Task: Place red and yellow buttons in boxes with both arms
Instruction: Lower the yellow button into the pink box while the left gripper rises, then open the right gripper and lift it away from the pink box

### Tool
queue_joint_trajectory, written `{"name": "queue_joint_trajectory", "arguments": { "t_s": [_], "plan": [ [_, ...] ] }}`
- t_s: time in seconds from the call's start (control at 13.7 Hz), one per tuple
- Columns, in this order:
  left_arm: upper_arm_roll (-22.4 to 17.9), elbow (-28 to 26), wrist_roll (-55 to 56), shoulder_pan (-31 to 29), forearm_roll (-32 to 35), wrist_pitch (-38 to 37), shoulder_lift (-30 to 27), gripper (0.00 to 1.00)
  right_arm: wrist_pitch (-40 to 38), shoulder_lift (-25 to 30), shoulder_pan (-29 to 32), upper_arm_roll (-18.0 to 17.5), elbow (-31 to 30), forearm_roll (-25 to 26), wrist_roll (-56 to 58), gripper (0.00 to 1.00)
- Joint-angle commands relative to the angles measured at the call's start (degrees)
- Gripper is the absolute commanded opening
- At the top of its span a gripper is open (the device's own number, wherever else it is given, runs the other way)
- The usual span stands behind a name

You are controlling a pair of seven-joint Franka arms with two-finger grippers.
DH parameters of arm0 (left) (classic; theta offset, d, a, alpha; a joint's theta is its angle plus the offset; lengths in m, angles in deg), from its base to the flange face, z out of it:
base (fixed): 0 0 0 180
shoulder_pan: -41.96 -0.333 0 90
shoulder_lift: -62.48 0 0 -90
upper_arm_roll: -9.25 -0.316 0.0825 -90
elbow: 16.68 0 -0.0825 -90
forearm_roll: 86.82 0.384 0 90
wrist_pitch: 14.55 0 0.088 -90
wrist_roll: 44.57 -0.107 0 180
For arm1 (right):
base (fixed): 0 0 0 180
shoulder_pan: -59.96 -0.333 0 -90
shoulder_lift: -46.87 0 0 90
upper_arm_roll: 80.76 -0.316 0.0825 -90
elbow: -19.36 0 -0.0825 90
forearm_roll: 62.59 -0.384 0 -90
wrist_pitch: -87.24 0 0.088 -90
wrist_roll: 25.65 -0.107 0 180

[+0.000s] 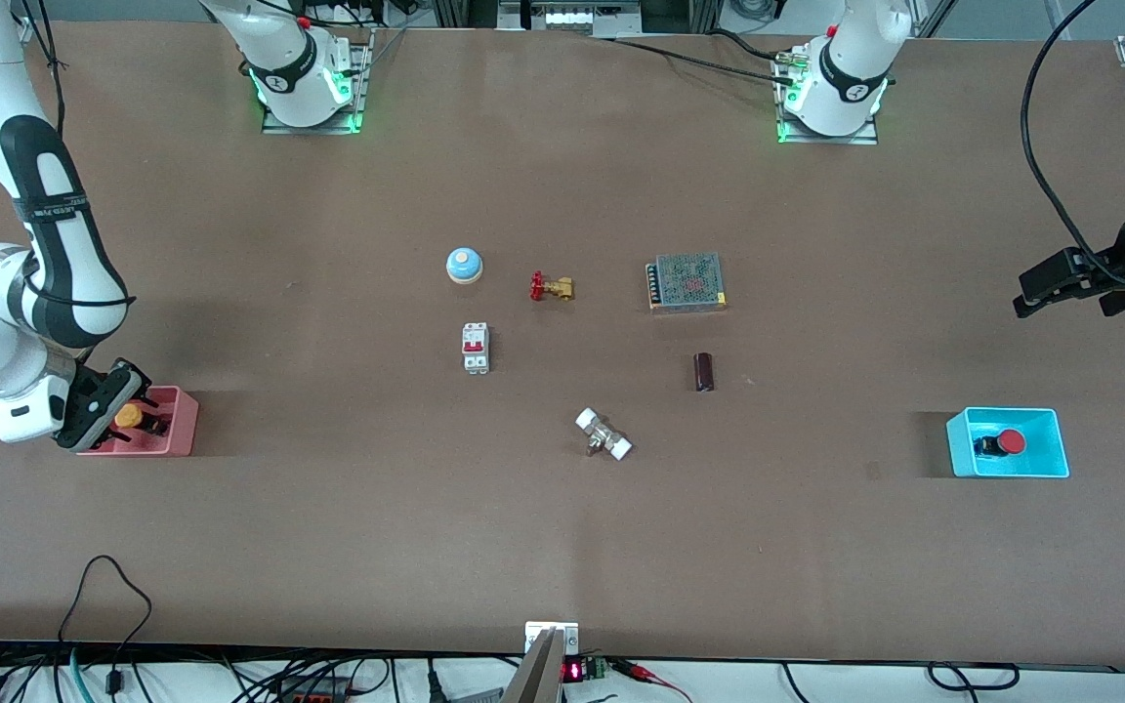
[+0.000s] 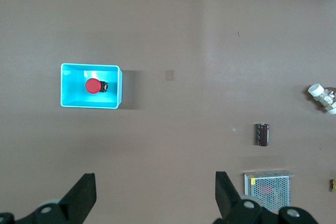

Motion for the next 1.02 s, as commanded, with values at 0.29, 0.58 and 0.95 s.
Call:
{"name": "queue_joint_trajectory", "arguments": {
  "t_s": [0.29,0.58,0.95],
  "plan": [
    [0.09,0.28,-0.63,0.10,-0.30,-2.00,-0.98,1.00,-5.52,10.08,0.56,-0.89,-0.70,-1.88,0.41,0.65],
    [0.18,0.28,-0.71,0.10,-0.04,-2.71,-1.16,1.00,-16.34,17.38,0.03,-0.98,-0.78,-2.32,-11.43,0.64],
    [0.18,-0.25,-0.80,0.10,-0.04,-3.32,-1.95,1.00,-34.26,29.69,-5.23,-1.42,-2.28,-2.06,-47.77,0.63]
  ]
}}
